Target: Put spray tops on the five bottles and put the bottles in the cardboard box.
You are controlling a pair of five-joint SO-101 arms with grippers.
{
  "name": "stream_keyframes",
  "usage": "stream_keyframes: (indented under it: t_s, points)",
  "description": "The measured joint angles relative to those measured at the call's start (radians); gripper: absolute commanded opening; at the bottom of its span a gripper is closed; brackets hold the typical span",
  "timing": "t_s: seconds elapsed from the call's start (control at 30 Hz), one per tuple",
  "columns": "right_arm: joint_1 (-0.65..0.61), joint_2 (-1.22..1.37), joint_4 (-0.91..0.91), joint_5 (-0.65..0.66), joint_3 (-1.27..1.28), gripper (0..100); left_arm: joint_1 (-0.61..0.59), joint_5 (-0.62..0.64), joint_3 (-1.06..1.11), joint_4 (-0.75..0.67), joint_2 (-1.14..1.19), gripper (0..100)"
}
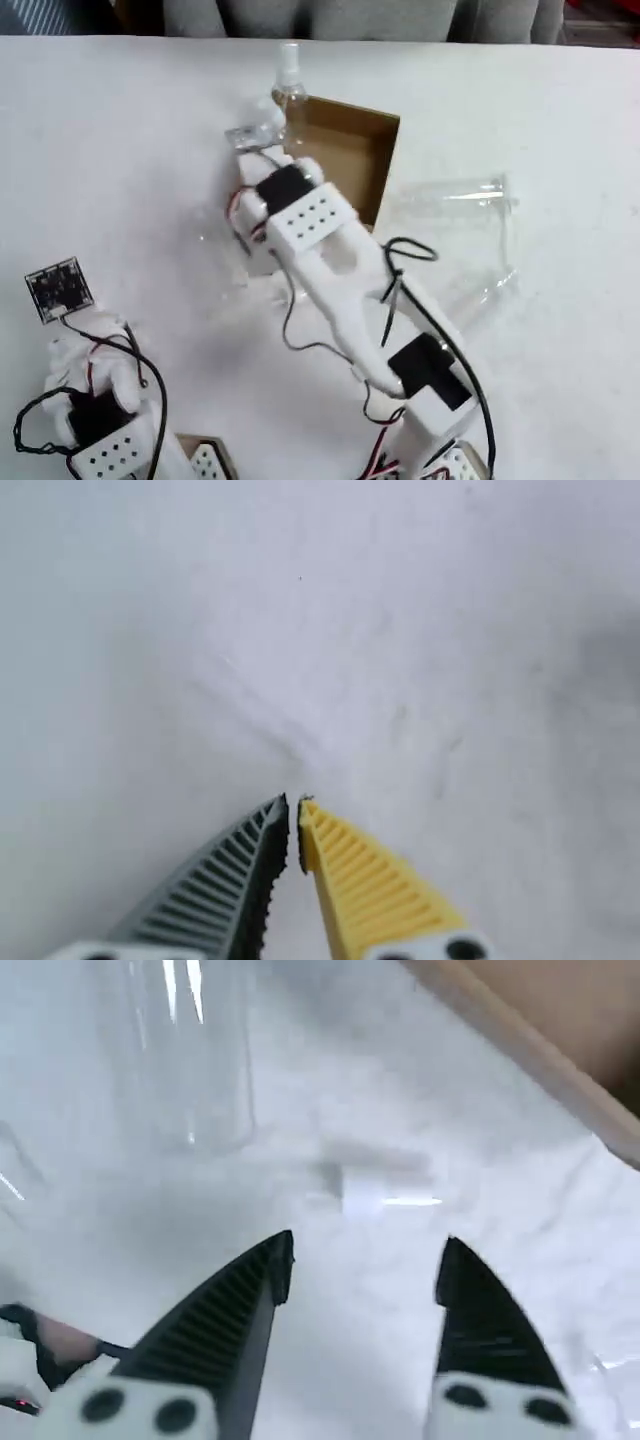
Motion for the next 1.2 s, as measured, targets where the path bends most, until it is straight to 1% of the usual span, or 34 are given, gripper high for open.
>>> stream_keyframes:
  t_s: [0.07,0.17,0.23,0.43,0.57,0.7,0.8,0.9,0.97,1.07,1.2]
  points:
    - [0.048,0.000,0.009,0.018,0.000,4.2,0.032,0.000,0.000,0.000,0.000,2]
    - [0.120,0.000,0.023,0.021,0.002,1.2,0.094,0.000,-0.006,0.000,0.000,2]
    - [0.160,0.000,0.041,0.026,0.012,1.8,0.126,0.000,-0.034,0.008,0.000,2]
    - [0.215,0.000,0.063,0.031,0.074,1.6,0.216,0.000,-0.207,0.107,0.000,2]
    - [0.235,0.000,0.063,0.031,0.126,1.6,0.245,0.000,-0.307,0.157,-0.002,2]
    - [0.252,-0.017,0.026,0.031,0.222,1.6,0.250,0.000,-0.410,0.160,0.146,3]
    - [0.255,-0.075,-0.051,0.031,0.325,1.6,0.250,0.000,-0.506,0.160,0.315,3]
    - [0.253,-0.124,-0.144,0.032,0.425,1.6,0.288,0.002,-0.597,0.160,0.488,3]
    - [0.253,-0.135,-0.209,0.032,0.474,1.7,0.316,0.041,-0.643,0.160,0.600,3]
    - [0.253,-0.137,-0.279,0.032,0.503,1.7,0.358,0.137,-0.695,0.160,0.726,3]
    - [0.253,-0.137,-0.298,0.032,0.506,1.7,0.442,0.212,-0.750,0.160,0.833,3]
